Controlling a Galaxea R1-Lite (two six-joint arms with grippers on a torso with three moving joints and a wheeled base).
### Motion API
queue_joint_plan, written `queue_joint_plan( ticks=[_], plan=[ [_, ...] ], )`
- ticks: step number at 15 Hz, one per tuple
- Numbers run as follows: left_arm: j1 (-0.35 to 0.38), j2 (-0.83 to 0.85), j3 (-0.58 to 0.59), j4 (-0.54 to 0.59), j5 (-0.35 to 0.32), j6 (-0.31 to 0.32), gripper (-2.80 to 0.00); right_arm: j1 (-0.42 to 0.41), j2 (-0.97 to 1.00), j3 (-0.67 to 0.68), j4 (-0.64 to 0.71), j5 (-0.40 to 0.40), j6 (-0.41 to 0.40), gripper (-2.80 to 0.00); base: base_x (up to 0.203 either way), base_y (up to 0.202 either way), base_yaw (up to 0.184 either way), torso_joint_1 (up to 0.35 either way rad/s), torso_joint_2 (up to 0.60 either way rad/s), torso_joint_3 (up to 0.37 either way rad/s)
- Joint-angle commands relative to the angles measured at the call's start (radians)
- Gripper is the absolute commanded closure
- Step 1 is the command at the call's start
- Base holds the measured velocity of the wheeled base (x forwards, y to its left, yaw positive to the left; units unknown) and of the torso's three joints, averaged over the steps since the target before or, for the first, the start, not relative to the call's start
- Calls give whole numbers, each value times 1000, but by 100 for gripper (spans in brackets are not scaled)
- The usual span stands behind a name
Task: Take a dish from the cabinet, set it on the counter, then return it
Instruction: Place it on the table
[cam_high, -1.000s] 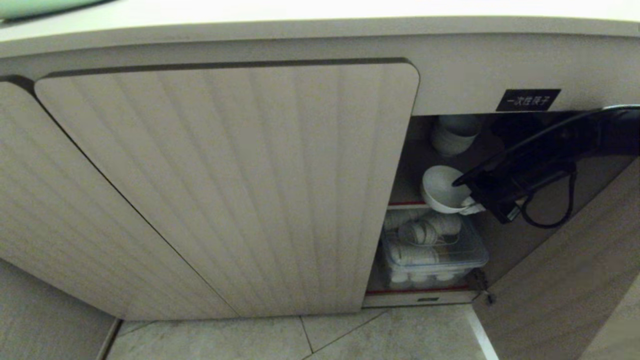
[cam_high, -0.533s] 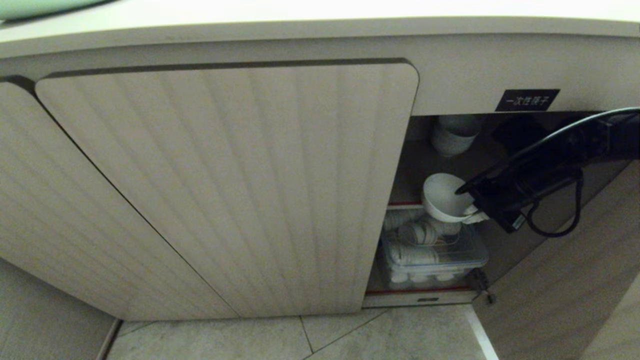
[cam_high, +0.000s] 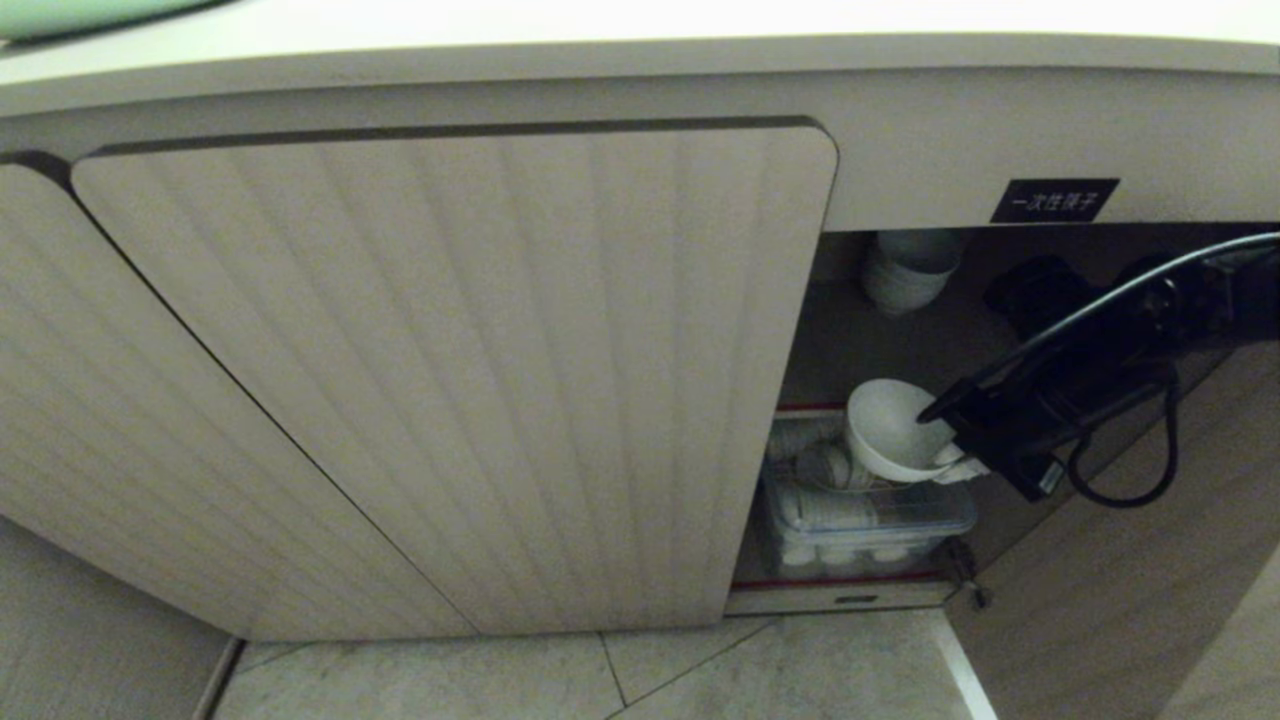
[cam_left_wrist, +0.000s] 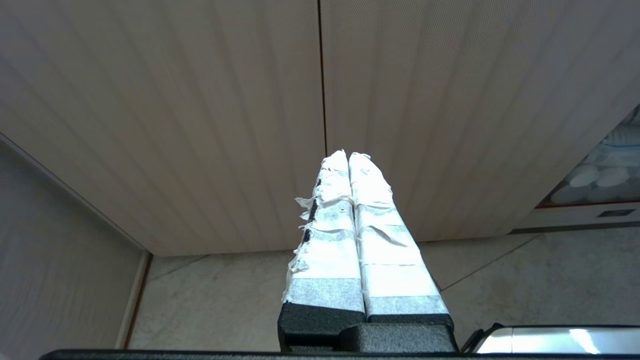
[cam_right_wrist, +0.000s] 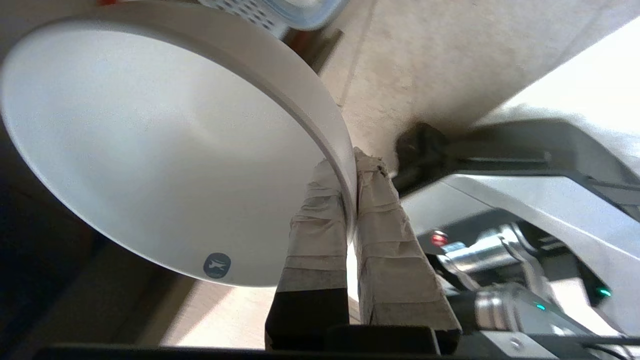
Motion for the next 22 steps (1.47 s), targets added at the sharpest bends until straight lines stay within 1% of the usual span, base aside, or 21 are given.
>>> queue_joint_plan(
  ticks=[1,3,7,9,11,14,16,20,22],
  plan=[
    [0,0,0,0,0,0,0,5,-28,47,4,2,-17,0,0,0,0,0,0,0],
    [0,0,0,0,0,-1,0,7,-68,100,3,1,-51,0,0,0,0,0,0,0],
    [0,0,0,0,2,0,0,7,-147,205,-1,1,-60,0,0,0,0,0,0,0],
    [0,0,0,0,0,0,0,7,-205,278,-25,2,-88,0,0,0,0,0,0,0],
    [0,0,0,0,0,0,0,7,-264,337,-44,3,-130,0,0,0,0,0,0,0],
    [0,0,0,0,0,-1,0,7,-355,420,-46,5,-216,0,0,0,0,0,0,0],
    [0,0,0,0,0,0,0,7,-417,466,-46,6,-255,0,0,0,0,0,0,0],
    [0,0,0,0,0,0,0,7,-510,487,-37,7,-302,0,0,0,0,0,0,0],
    [0,0,0,0,0,-1,0,7,-554,508,-35,6,-362,0,0,0,0,0,0,0]
  ],
)
